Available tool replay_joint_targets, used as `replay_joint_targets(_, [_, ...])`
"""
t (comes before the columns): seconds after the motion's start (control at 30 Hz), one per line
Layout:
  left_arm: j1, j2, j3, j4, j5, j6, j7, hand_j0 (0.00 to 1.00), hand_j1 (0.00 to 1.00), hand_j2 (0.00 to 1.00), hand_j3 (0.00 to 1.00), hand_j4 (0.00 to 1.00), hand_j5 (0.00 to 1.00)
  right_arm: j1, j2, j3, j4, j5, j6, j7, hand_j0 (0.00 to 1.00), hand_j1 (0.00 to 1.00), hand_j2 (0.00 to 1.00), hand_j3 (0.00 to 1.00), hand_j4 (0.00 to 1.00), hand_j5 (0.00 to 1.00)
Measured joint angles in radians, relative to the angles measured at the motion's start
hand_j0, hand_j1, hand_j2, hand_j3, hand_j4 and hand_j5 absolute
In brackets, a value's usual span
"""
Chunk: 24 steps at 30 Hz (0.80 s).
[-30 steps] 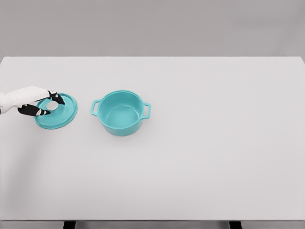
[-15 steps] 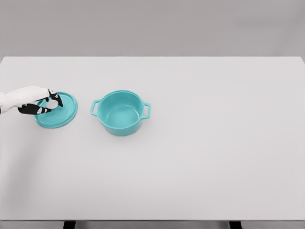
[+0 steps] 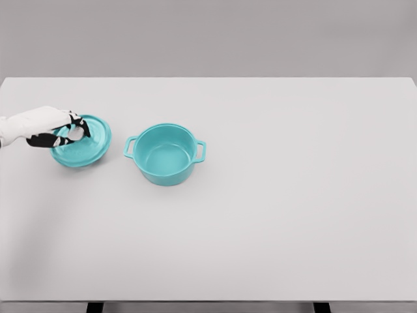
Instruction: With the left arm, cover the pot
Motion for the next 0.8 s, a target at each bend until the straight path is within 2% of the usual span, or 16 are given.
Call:
replay_joint_targets(0.23, [0.0, 0.032, 0.0, -0.074, 0.007, 0.0, 0.0, 0.51, 0.51, 0.51, 0.51, 0.51, 0.51, 0.002, 0.0, 0.0, 0.0, 0.0, 0.0, 0.0, 1.0, 1.0, 1.0, 1.0, 1.0, 1.0])
replay_joint_targets(0.6, [0.005, 0.124, -0.011, -0.234, 0.066, 0.0, 0.0, 0.51, 0.51, 0.51, 0.51, 0.51, 0.51, 0.002, 0.0, 0.0, 0.0, 0.0, 0.0, 0.0, 1.0, 1.0, 1.0, 1.0, 1.0, 1.0])
replay_joint_targets(0.8, [0.005, 0.147, -0.013, -0.311, 0.083, 0.0, 0.0, 0.51, 0.51, 0.51, 0.51, 0.51, 0.51, 0.002, 0.0, 0.0, 0.0, 0.0, 0.0, 0.0, 1.0, 1.0, 1.0, 1.0, 1.0, 1.0])
